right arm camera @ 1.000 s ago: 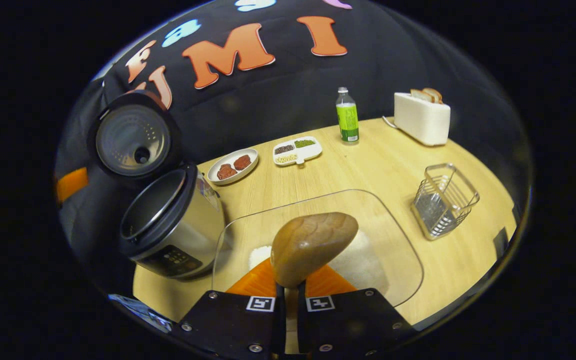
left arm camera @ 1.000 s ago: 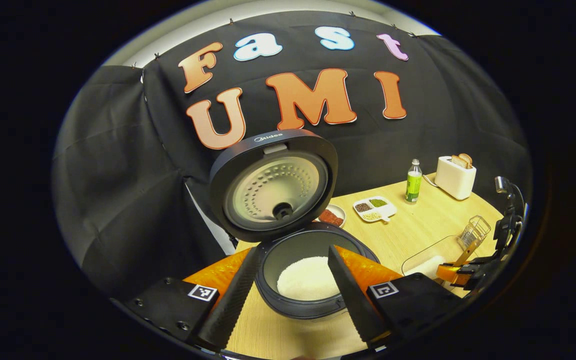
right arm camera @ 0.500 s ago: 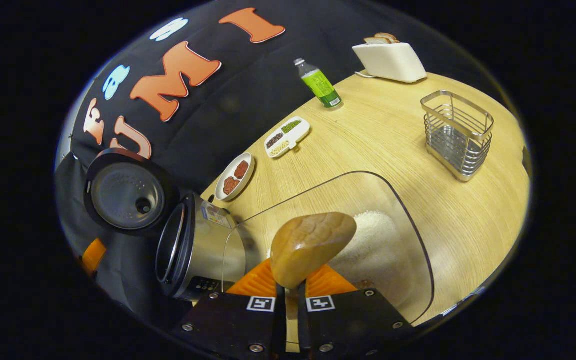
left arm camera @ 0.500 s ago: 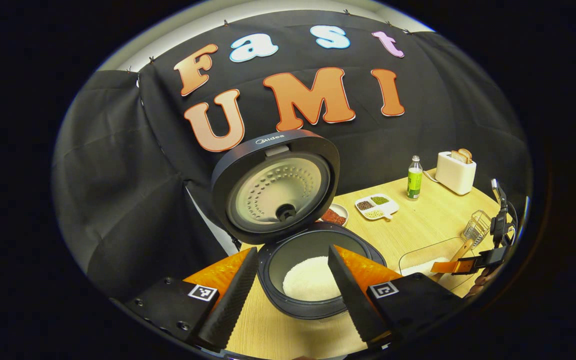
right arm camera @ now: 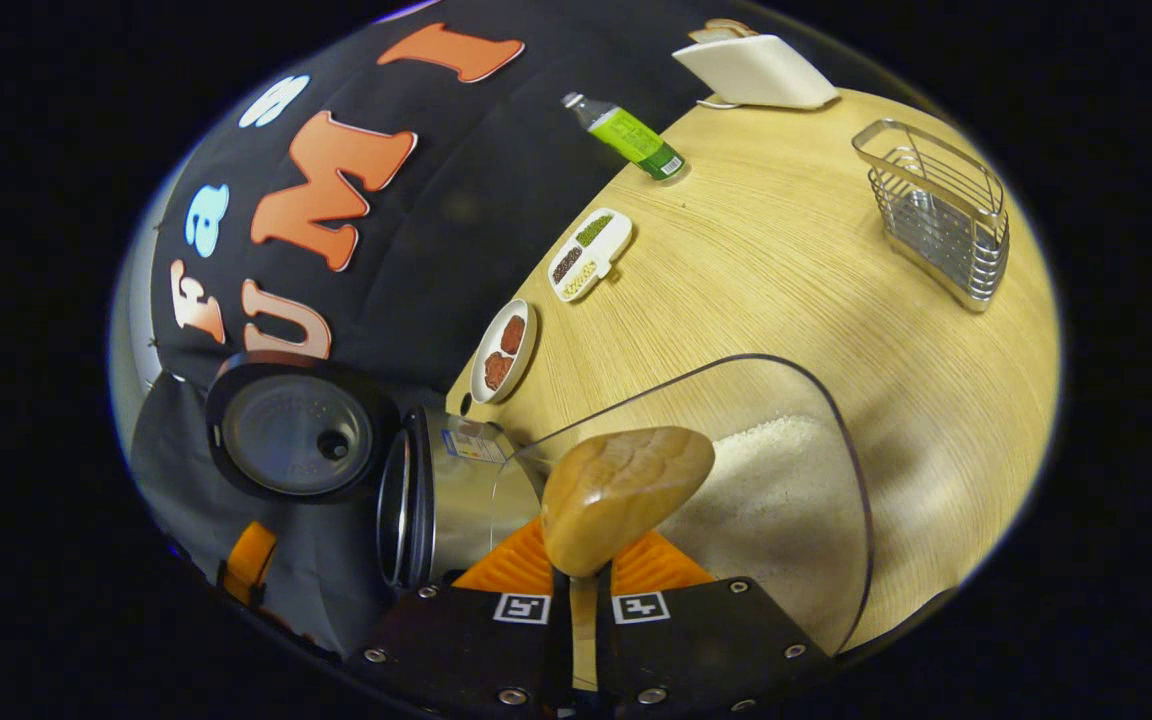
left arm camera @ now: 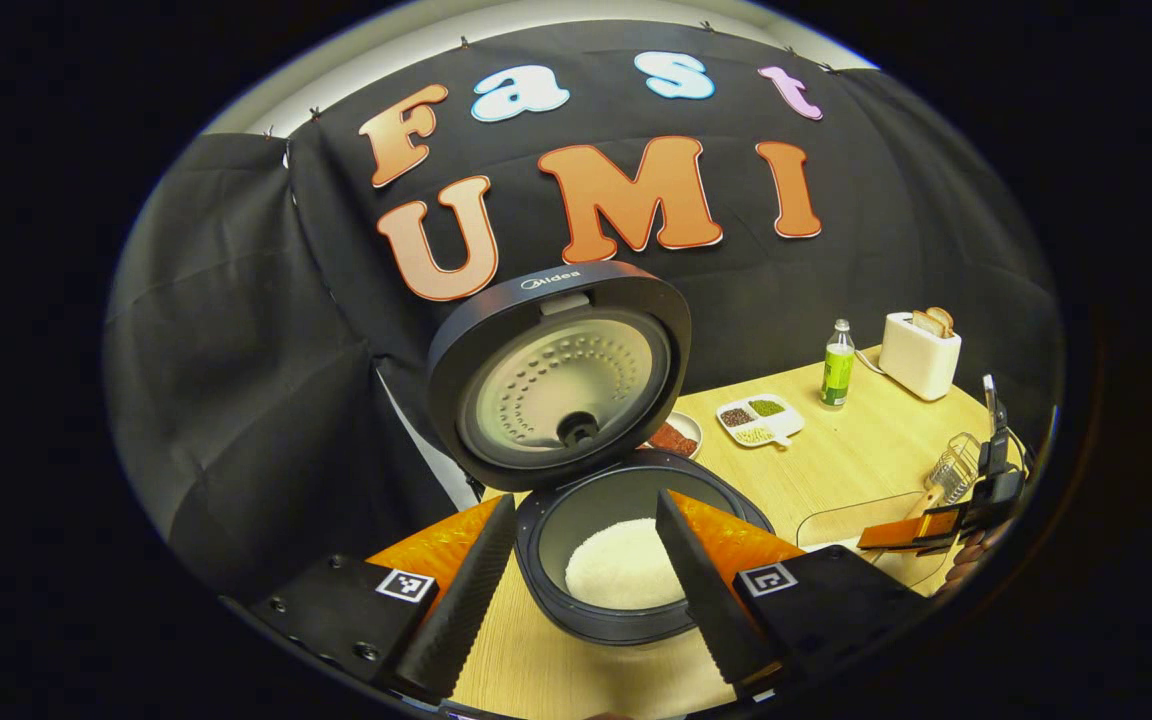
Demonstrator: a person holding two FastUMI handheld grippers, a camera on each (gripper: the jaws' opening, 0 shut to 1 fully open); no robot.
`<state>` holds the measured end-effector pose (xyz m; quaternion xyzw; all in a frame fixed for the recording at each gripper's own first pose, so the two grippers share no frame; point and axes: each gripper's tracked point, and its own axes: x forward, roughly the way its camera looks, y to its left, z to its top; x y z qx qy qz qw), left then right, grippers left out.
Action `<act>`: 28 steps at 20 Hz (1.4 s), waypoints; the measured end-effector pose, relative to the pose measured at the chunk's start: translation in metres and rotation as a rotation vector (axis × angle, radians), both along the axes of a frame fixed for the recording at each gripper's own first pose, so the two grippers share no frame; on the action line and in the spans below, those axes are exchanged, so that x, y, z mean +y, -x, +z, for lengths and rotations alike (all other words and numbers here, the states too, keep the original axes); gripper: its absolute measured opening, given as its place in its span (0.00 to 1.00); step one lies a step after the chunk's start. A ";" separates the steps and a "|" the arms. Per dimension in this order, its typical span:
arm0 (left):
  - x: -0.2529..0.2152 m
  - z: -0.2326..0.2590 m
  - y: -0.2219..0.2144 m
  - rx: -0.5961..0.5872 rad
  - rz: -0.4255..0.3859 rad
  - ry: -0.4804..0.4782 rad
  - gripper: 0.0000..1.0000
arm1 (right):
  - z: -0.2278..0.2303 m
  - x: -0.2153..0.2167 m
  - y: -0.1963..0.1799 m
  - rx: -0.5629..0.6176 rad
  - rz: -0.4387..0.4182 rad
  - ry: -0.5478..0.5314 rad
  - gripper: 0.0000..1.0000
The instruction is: Close the left gripper, press the button to open the rice cooker; take a wooden spoon from the chopstick holder with the right hand, scoop a spoonful of rice and pour it into the rice cooker, then put the wooden spoon back into the chopstick holder.
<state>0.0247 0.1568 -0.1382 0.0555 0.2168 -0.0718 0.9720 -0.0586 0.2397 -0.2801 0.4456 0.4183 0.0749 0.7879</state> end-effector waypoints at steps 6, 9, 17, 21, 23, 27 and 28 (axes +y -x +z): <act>-0.014 0.005 -0.002 -0.006 0.047 0.041 0.91 | 0.012 -0.047 -0.006 0.025 -0.034 -0.103 0.09; -0.018 0.010 -0.004 -0.016 0.071 0.052 0.95 | 0.028 -0.067 -0.014 0.015 -0.044 -0.146 0.08; -0.004 0.017 0.003 -0.045 0.216 0.103 0.88 | 0.085 -0.070 -0.040 -0.012 0.011 -0.340 0.08; 0.016 0.020 0.017 -0.073 0.280 0.087 0.95 | 0.119 -0.047 -0.057 -0.026 0.075 -0.415 0.08; 0.027 0.021 0.026 -0.087 0.316 0.086 0.95 | 0.136 -0.027 -0.066 -0.039 0.114 -0.446 0.08; 0.055 0.018 0.046 -0.092 0.393 0.078 0.95 | 0.165 0.015 -0.082 -0.056 0.183 -0.504 0.08; 0.062 0.017 0.052 -0.091 0.413 0.076 0.95 | 0.169 0.027 -0.086 -0.058 0.200 -0.505 0.08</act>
